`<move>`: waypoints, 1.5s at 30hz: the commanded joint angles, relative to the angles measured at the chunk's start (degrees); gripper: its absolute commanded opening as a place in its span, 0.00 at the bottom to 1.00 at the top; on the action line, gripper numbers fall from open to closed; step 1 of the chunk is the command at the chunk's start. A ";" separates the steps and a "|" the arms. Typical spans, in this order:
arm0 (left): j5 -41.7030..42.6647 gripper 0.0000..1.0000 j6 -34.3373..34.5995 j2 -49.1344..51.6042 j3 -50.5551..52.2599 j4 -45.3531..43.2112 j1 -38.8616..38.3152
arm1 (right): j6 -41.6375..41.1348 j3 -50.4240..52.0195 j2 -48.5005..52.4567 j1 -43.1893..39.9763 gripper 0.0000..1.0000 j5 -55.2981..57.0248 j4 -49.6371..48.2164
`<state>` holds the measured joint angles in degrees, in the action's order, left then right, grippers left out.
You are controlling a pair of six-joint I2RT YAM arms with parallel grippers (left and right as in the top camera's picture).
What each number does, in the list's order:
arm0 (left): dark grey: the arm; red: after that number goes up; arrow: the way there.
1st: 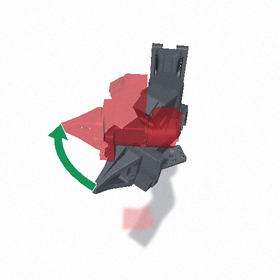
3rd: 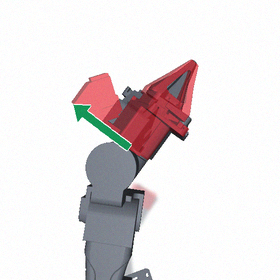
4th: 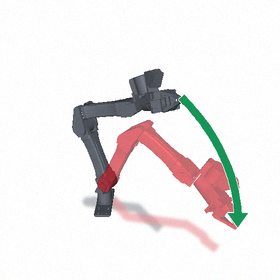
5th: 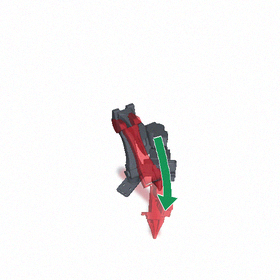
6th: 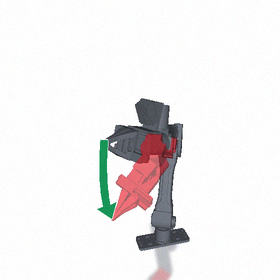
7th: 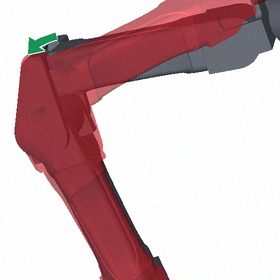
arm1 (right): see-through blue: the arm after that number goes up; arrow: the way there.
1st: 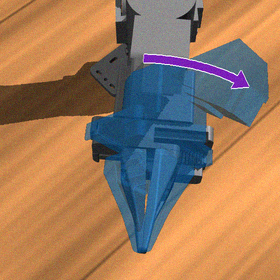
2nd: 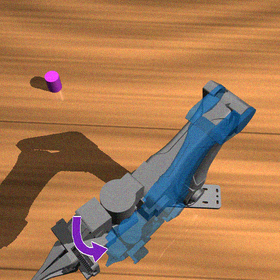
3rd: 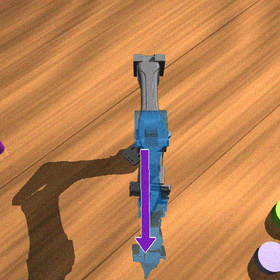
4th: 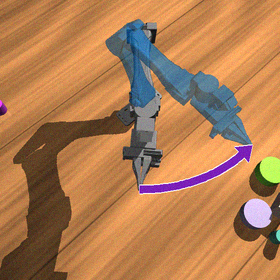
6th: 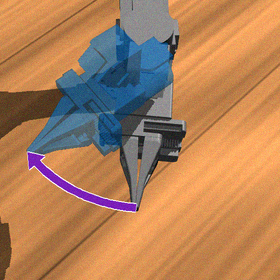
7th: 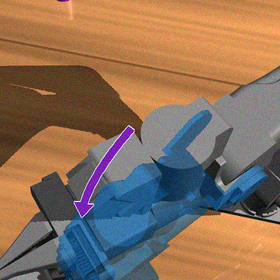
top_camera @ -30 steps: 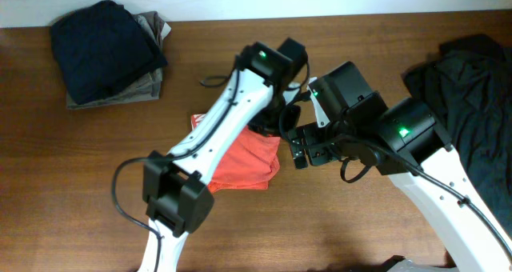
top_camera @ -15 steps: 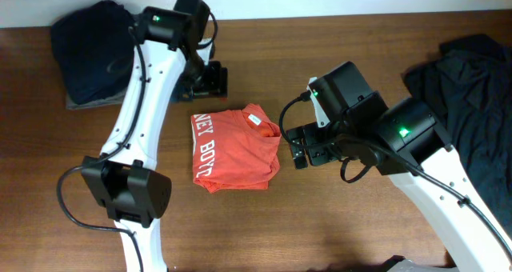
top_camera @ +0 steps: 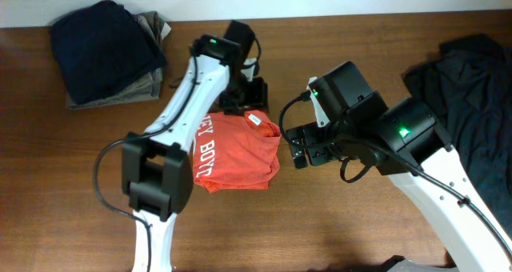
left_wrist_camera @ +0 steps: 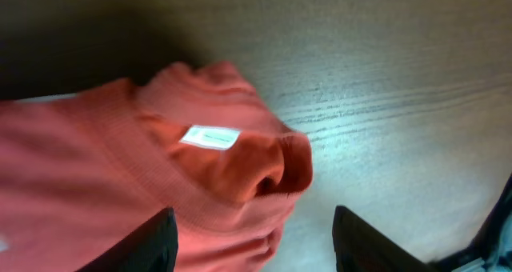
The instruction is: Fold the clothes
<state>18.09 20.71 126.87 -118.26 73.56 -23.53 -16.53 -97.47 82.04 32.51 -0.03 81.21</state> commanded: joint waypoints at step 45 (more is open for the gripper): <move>3.43 0.60 -5.73 -1.75 -0.42 -13.00 -5.22 | -0.48 0.20 0.09 0.31 0.99 0.13 1.27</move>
<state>20.21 21.19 133.86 -117.95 59.16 -30.76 -16.51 -97.47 82.04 32.51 -0.03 82.65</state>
